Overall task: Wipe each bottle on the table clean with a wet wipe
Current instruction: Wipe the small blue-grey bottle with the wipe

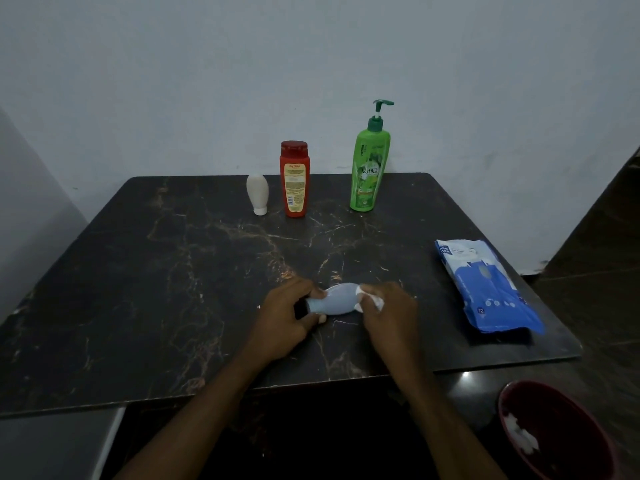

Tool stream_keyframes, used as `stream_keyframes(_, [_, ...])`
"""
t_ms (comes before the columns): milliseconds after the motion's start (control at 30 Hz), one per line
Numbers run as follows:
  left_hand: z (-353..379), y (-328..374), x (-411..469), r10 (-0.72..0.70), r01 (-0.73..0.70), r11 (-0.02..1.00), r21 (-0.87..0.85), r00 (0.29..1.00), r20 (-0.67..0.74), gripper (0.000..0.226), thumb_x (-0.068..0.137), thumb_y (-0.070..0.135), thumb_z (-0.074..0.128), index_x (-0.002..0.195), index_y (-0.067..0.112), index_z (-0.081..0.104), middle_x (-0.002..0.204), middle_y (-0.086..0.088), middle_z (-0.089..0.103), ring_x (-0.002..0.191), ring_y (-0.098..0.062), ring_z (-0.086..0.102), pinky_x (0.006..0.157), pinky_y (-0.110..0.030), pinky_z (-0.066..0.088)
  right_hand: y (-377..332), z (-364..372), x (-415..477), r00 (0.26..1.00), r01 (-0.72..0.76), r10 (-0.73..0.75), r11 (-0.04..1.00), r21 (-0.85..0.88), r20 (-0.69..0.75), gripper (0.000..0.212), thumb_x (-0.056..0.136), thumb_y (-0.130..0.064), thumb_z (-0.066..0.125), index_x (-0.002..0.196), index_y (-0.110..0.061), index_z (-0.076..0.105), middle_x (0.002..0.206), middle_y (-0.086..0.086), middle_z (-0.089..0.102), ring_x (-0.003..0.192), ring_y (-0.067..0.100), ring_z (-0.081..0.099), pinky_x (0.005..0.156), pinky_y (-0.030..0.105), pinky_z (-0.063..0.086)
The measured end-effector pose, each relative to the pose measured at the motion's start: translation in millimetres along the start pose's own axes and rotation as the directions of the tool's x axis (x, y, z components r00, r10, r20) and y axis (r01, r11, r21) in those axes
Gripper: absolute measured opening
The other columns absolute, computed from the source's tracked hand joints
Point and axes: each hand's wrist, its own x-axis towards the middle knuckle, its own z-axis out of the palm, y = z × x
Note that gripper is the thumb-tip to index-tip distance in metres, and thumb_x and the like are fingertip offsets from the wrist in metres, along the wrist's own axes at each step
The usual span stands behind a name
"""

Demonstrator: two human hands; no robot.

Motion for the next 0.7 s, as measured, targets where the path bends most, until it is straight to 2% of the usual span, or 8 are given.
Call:
stream_keyframes(67, [0, 0, 0, -0.023, 0.023, 1.000, -0.005, 1.000, -0.002, 0.038, 0.076, 0.014, 0.087, 0.109, 0.022, 0.069, 0.108, 0.012, 0.067, 0.100, -0.002, 0.062, 0.086, -0.022, 0.052, 1, -2, 4, 0.996, -0.083, 0.084, 0.996, 0.020, -0.022, 0.022, 0.093, -0.019, 0.065, 0.114, -0.015, 0.071, 0.113, 0.001, 0.067, 0.099, 0.011, 0.061, 0.085, 0.014, 0.041])
stream_keyframes(133, [1, 2, 0, -0.070, 0.070, 0.998, -0.006, 0.998, 0.001, 0.046, 0.076, 0.015, 0.086, 0.117, 0.024, 0.068, 0.111, 0.013, 0.067, 0.103, 0.000, 0.062, 0.089, -0.020, 0.050, -5, 3, 1, 0.997, -0.065, 0.065, 0.998, 0.007, -0.052, 0.019, 0.094, -0.016, 0.064, 0.111, -0.013, 0.071, 0.111, 0.003, 0.066, 0.102, 0.016, 0.061, 0.087, 0.017, 0.038])
stream_keyframes(233, [3, 1, 0, -0.066, 0.066, 0.997, 0.042, 0.998, -0.007, 0.051, 0.076, 0.018, 0.087, 0.124, 0.020, 0.068, 0.114, 0.009, 0.068, 0.104, -0.002, 0.062, 0.093, -0.022, 0.049, -20, 23, -18, 0.992, 0.120, -0.121, 0.992, -0.031, -0.027, 0.019, 0.093, -0.012, 0.060, 0.107, -0.011, 0.072, 0.107, 0.007, 0.066, 0.096, 0.021, 0.063, 0.085, 0.027, 0.046])
stream_keyframes(300, [3, -1, 0, -0.052, 0.053, 0.997, 0.050, 0.999, -0.010, 0.043, 0.079, 0.020, 0.085, 0.119, 0.019, 0.070, 0.111, 0.008, 0.069, 0.101, -0.002, 0.062, 0.090, -0.024, 0.050, -28, 35, -30, 0.968, 0.251, -0.251, 0.968, -0.013, 0.032, 0.022, 0.092, -0.009, 0.057, 0.107, -0.010, 0.073, 0.104, 0.006, 0.066, 0.090, 0.018, 0.064, 0.080, 0.028, 0.051])
stream_keyframes(367, [3, -2, 0, -0.062, 0.062, 0.997, 0.037, 0.998, -0.004, 0.037, 0.081, 0.022, 0.083, 0.116, 0.020, 0.071, 0.108, 0.010, 0.068, 0.099, -0.001, 0.062, 0.087, -0.023, 0.051, -28, 37, -33, 0.949, 0.311, -0.311, 0.950, 0.005, 0.048, 0.022, 0.091, -0.008, 0.058, 0.107, -0.011, 0.073, 0.104, 0.003, 0.064, 0.088, 0.014, 0.063, 0.077, 0.027, 0.053])
stream_keyframes(500, [3, -1, 0, -0.094, 0.092, 0.994, 0.056, 0.995, 0.021, 0.041, 0.078, 0.024, 0.085, 0.115, 0.024, 0.069, 0.108, 0.013, 0.065, 0.098, 0.002, 0.059, 0.082, -0.017, 0.045, -10, 19, -17, 0.978, 0.208, -0.208, 0.978, -0.008, 0.011, 0.017, 0.094, -0.011, 0.060, 0.103, -0.015, 0.073, 0.097, 0.000, 0.061, 0.085, 0.015, 0.060, 0.075, 0.024, 0.046])
stream_keyframes(633, [2, 0, 0, -0.097, 0.094, 0.993, 0.066, 0.994, 0.052, 0.040, 0.079, 0.027, 0.084, 0.115, 0.027, 0.067, 0.109, 0.015, 0.062, 0.098, 0.003, 0.056, 0.081, -0.017, 0.044, 0, 6, 4, 0.997, -0.070, 0.070, 0.997, -0.012, -0.034, 0.020, 0.096, -0.019, 0.061, 0.114, -0.014, 0.069, 0.113, 0.004, 0.063, 0.100, 0.015, 0.060, 0.088, 0.026, 0.046])
stream_keyframes(700, [2, 0, 0, -0.093, 0.090, 0.994, 0.065, 0.994, 0.054, 0.039, 0.079, 0.027, 0.084, 0.113, 0.028, 0.066, 0.108, 0.015, 0.062, 0.097, 0.002, 0.056, 0.081, -0.020, 0.046, -3, 10, 0, 0.998, -0.013, 0.012, 1.000, -0.015, -0.059, 0.020, 0.094, -0.013, 0.062, 0.112, -0.011, 0.070, 0.111, 0.005, 0.065, 0.099, 0.015, 0.061, 0.088, 0.021, 0.044])
